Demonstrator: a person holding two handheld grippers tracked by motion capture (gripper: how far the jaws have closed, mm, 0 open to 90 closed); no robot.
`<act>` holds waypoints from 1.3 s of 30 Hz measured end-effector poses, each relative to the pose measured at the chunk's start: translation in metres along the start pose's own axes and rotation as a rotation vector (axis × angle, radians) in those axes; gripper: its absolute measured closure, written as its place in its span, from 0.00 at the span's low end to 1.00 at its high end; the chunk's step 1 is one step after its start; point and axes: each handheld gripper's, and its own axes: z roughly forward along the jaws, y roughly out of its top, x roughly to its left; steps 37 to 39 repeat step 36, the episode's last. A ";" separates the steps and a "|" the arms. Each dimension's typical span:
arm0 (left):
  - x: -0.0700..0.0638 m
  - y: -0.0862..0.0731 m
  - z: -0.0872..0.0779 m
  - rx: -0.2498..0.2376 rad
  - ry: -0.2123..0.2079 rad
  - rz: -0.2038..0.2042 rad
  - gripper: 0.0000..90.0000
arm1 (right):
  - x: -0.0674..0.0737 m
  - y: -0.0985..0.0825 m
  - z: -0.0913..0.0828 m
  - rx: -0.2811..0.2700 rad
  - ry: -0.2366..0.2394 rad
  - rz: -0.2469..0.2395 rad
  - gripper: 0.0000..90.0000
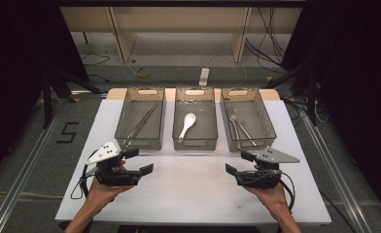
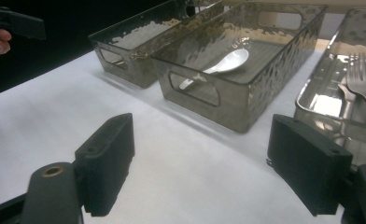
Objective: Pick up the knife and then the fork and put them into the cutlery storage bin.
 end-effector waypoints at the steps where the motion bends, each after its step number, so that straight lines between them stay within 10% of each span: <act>1: 0.000 0.000 0.000 0.000 -0.001 -0.002 0.17 | 0.000 -0.002 -0.001 0.001 0.000 0.004 0.25; 39: -0.002 -0.001 0.002 0.013 -0.014 -0.002 0.17 | 0.001 -0.016 -0.016 0.006 -0.043 -0.001 0.22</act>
